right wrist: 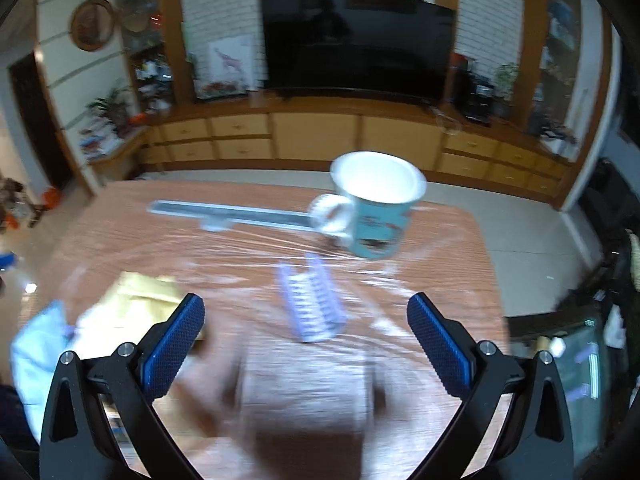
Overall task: Collect trash
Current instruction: 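Grasp the yellow paper bag with the right tool while the left tool grasps the blue bag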
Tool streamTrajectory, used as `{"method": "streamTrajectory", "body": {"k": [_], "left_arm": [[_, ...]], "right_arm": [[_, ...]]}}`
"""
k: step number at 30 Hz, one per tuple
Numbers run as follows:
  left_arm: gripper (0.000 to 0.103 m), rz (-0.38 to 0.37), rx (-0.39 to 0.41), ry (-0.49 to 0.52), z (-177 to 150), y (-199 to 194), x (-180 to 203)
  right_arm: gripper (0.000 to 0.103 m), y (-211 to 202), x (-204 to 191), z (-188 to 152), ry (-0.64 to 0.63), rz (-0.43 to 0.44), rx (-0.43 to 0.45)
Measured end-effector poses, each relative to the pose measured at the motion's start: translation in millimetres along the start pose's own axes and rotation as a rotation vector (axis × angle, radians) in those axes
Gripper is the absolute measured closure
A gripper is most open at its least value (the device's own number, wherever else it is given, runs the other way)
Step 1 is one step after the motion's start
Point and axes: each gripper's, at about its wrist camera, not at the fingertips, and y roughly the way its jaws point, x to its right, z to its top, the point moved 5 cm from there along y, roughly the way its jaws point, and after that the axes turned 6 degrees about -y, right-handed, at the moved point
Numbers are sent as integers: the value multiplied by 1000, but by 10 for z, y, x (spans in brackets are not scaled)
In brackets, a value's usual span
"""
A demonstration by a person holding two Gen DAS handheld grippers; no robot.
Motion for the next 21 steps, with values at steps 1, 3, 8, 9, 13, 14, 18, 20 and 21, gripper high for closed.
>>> {"method": "streamTrajectory", "body": {"k": [1, 3, 8, 9, 13, 14, 18, 20, 21], "left_arm": [[1, -27, -23, 7, -78, 1, 92], [1, -78, -66, 7, -202, 23, 261], [1, -116, -126, 35, -431, 207, 616], [1, -130, -133, 41, -453, 216, 667], [2, -135, -156, 82, -518, 350, 759], [2, -123, -162, 90, -527, 382, 755], [8, -125, -181, 107, -559, 485, 769], [12, -150, -188, 86, -552, 503, 744], [17, -164, -192, 80, -551, 514, 744]], "right_arm": [[4, -26, -139, -26, -7, 27, 3], [4, -14, -327, -84, -20, 71, -14], [4, 137, -778, -159, 10, 162, -102], [4, 190, -816, -148, 50, 191, -115], [4, 507, -894, -140, 175, 238, -199], [4, 619, -919, -146, 199, 231, -233], [12, 853, -989, -197, 253, 244, -320], [22, 902, -1028, -213, 266, 267, -321], [28, 909, -1046, -213, 282, 304, -318]]}}
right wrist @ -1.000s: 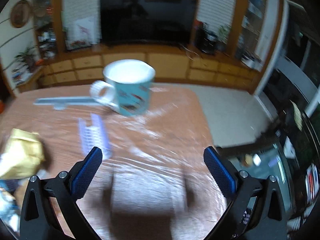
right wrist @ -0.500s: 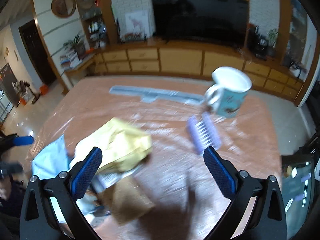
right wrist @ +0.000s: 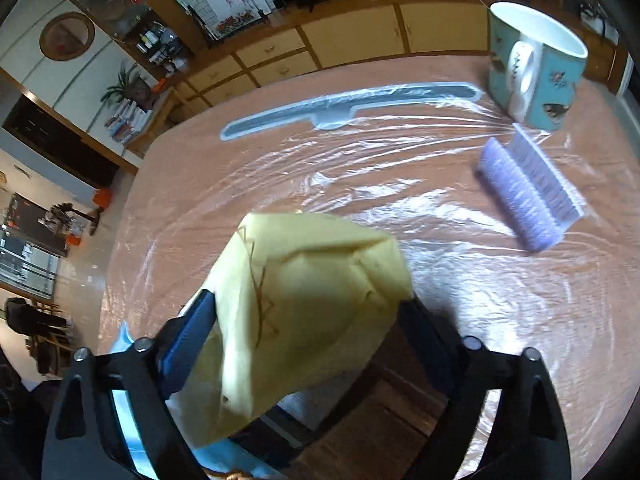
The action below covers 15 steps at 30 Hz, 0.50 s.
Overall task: Collect trash
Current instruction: 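Grasp the yellow paper bag with the right tool while the left tool grasps the blue bag, then carry both held bags past the table edge down over the black trash bin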
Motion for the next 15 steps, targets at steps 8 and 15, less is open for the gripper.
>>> {"method": "streamTrajectory", "body": {"k": [8, 15], "left_arm": [[34, -65, 7, -23, -32, -56, -3], [41, -96, 63, -45, 40, -280, -1]], "right_arm": [[47, -176, -52, 15, -8, 78, 65], [50, -542, -22, 90, 5, 104, 174]]}}
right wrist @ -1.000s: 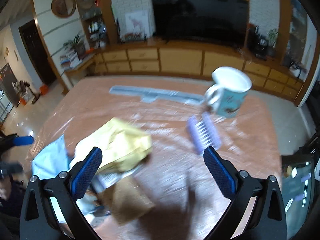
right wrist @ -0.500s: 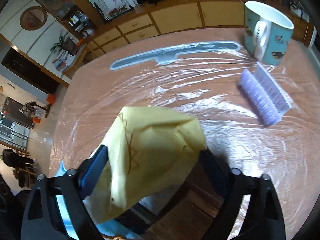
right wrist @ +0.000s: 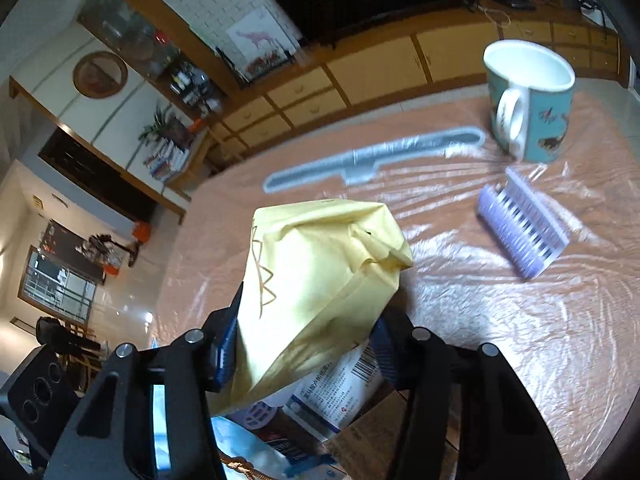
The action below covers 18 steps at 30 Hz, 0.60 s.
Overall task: Collect trash
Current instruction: 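Carry both held bags past the table edge down over the black trash bin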
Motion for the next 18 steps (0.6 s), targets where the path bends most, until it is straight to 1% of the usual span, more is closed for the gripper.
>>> {"method": "streamTrajectory", "body": {"k": [4, 7, 10, 12, 14, 18], "left_arm": [[48, -29, 19, -29, 29, -85, 9], [53, -39, 36, -47, 49, -148, -8], [56, -56, 35, -63, 63, -154, -33], [57, -45, 39, -64, 52, -167, -34], [57, -39, 49, -72, 45, -191, -39], [58, -12, 97, -81, 73, -311, -75]], "right_arm": [[51, -102, -31, 42, -3, 1, 42], [51, -294, -36, 76, 1, 16, 104], [51, -419, -38, 147, -10, 4, 143], [51, -464, -43, 167, -11, -2, 155], [51, -551, -59, 170, 1, 13, 179], [51, -797, -111, 108, -20, 21, 235]]}}
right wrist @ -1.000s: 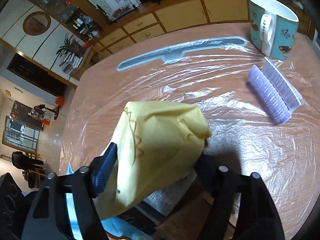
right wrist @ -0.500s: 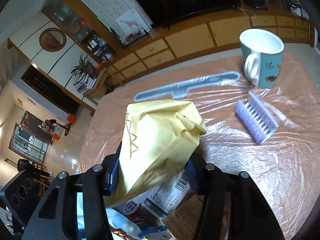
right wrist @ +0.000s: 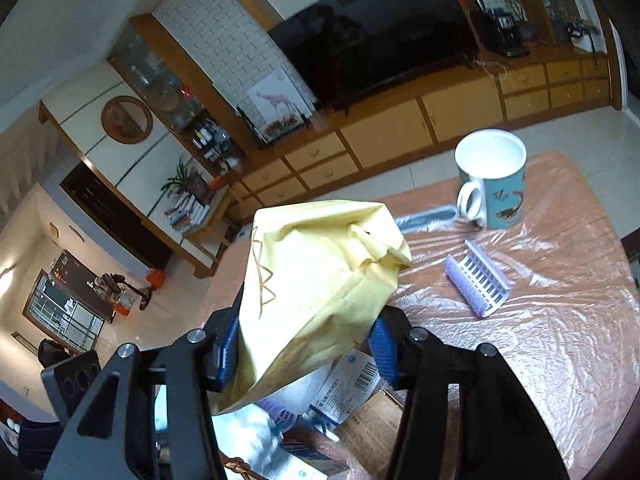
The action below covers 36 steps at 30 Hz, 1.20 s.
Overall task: Collect trash
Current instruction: 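Carry both held bags past the table edge down over the black trash bin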
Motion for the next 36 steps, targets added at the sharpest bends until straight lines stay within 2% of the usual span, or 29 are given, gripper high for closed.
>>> {"method": "streamTrajectory", "body": {"k": [4, 8, 14, 18, 20, 30, 36], "left_arm": [[58, 40, 55, -18, 94, -104, -47], [58, 52, 88, -24, 150, -222, -19], [58, 47, 88, 34, 36, -431, 108], [58, 35, 73, 44, -97, -562, 150], [58, 4, 62, 41, -175, -627, 175], [58, -1, -62, 92, -740, -615, 330], [58, 36, -147, 124, -1142, -443, 408]], "right_arm": [[51, -260, -58, 28, -15, 20, 48], [51, -459, -124, -44, -39, 34, 58], [51, -780, -310, -470, -84, 59, 12], [51, -962, -393, -773, -105, 43, -23], [51, -1053, -423, -948, -99, 47, -40], [51, -1244, -481, -1685, -79, 28, -158], [51, -1190, -473, -2156, -71, 0, -272]]}}
